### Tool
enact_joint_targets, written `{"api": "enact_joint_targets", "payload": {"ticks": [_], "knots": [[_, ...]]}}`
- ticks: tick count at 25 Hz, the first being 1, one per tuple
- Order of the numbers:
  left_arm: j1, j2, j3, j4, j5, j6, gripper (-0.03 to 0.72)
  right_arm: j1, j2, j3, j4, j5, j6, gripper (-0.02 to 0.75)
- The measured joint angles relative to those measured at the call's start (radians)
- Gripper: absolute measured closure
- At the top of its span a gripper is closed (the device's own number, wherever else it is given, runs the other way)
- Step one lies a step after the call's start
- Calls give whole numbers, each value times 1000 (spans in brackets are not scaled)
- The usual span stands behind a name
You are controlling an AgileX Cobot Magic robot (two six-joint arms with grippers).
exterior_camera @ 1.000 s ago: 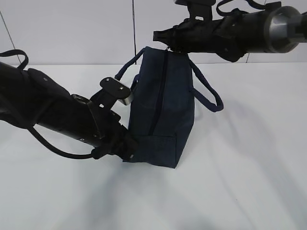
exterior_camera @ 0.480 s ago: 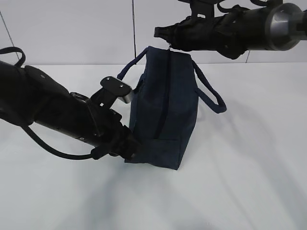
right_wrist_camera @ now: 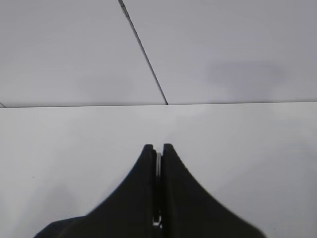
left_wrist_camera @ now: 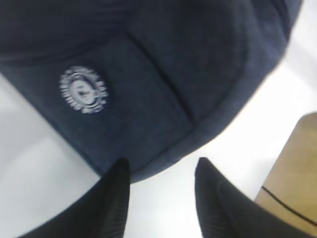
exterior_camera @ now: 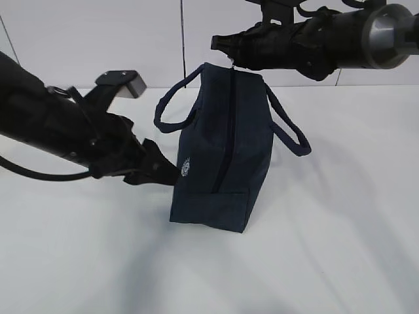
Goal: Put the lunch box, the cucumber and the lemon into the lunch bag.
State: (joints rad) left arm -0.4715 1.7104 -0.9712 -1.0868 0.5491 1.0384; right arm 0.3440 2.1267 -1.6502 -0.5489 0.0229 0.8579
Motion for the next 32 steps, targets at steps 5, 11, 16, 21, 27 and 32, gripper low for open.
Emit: {"api": "enact_joint_targets", "payload": {"ticks": [5, 11, 16, 21, 27, 32], "knots": [[63, -32, -99, 10, 113, -123, 372, 0, 0, 0, -2, 2, 2, 731], [71, -17, -311, 134, 168, -338, 372, 0, 0, 0, -8, 15, 2, 731], [71, 106, -513, 257, 246, -488, 372, 0, 0, 0, -9, 21, 2, 731], [71, 258, -694, 310, 298, -548, 372, 0, 0, 0, -10, 24, 2, 731], [71, 383, -804, 298, 370, -575, 372, 0, 0, 0, -15, 26, 2, 731], [72, 393, -813, 245, 406, -584, 372, 0, 0, 0, -37, 31, 2, 731]]}}
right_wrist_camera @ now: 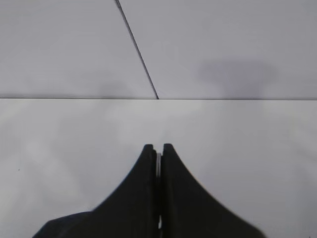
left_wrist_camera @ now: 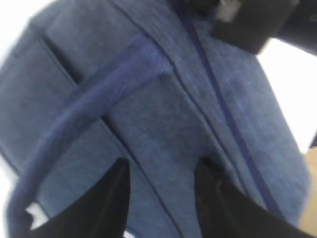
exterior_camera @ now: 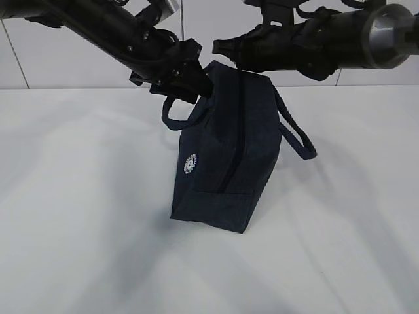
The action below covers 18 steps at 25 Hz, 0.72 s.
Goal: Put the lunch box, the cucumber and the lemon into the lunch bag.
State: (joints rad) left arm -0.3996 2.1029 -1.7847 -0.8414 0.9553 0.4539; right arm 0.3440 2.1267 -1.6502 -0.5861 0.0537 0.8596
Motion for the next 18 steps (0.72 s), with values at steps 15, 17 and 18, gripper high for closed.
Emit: {"api": "enact_joint_targets", "payload": {"ticks": [15, 17, 18], "knots": [[2, -57, -4, -1, 52, -94, 372, -2, 0, 0, -10, 20, 0, 731], [2, -57, -4, 4, 61, -107, 372, -2, 0, 0, -10, 20, 0, 731], [2, -57, -4, 14, 61, -113, 372, -2, 0, 0, -10, 20, 0, 731]]}}
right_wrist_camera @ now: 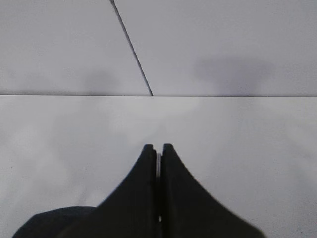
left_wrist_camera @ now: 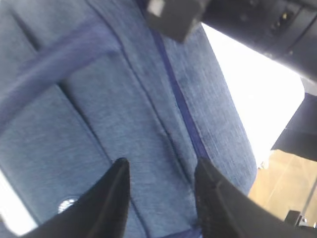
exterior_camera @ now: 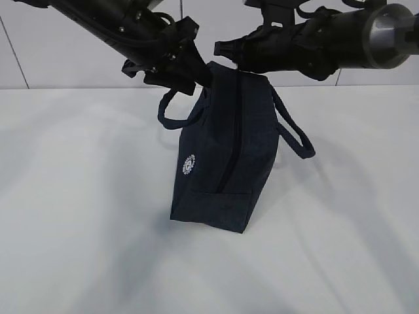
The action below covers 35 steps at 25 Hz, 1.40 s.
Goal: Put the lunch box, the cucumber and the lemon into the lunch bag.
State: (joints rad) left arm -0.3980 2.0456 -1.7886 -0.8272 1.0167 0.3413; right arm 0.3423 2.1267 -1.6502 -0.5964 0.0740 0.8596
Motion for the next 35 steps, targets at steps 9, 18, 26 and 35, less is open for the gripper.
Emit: {"api": "enact_joint_targets", "payload": {"ticks": [9, 18, 26, 35], "knots": [[-24, 12, 0, 22, 0, -18, 369, 0, 0, 0, -1, 0, 3, 731], [-37, 77, -1, 14, -30, -17, 374, 0, 0, 0, -1, 0, 4, 731], [-37, 96, -2, 67, 24, 17, 690, 0, 0, 0, 2, 37, 8, 731], [-28, 96, -8, 104, 132, 76, 697, 2, 0, 0, 4, 61, 28, 731]]}}
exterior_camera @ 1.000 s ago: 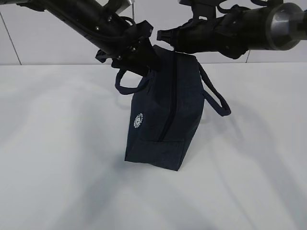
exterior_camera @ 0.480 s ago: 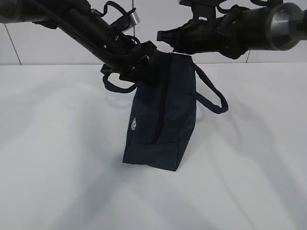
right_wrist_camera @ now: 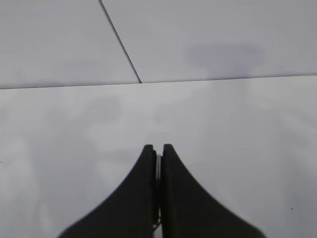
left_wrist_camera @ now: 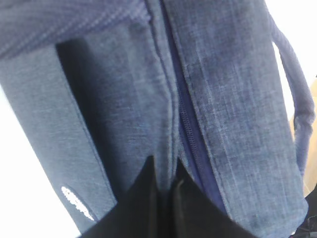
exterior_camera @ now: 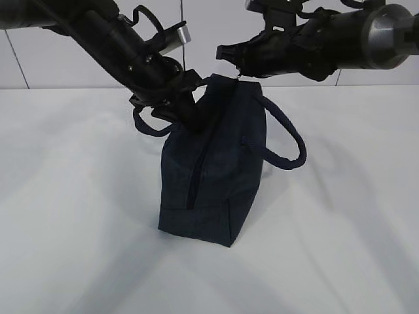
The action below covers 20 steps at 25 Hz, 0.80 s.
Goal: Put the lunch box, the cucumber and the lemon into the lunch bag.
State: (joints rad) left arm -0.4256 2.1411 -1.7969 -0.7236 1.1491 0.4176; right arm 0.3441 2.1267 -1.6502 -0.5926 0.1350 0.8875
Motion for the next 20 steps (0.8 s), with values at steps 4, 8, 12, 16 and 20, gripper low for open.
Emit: {"api": "enact_joint_targets", "payload": {"ticks": [4, 8, 12, 16, 20], "knots": [[0, -16, 0, 36, 2, 4, 697, 0, 0, 0, 2, 10, 4, 731], [0, -25, 0, 49, 2, 4, 697, -12, 7, -2, 10, 10, 33, 731], [-15, -25, 0, 54, -10, 4, 697, -23, 33, -23, 29, 28, 57, 731], [-25, -25, 0, 64, -10, 4, 697, -23, 36, -30, 46, 79, 59, 731], [-25, -25, 0, 65, -10, 6, 697, -25, 38, -33, 67, 112, 61, 731]]}}
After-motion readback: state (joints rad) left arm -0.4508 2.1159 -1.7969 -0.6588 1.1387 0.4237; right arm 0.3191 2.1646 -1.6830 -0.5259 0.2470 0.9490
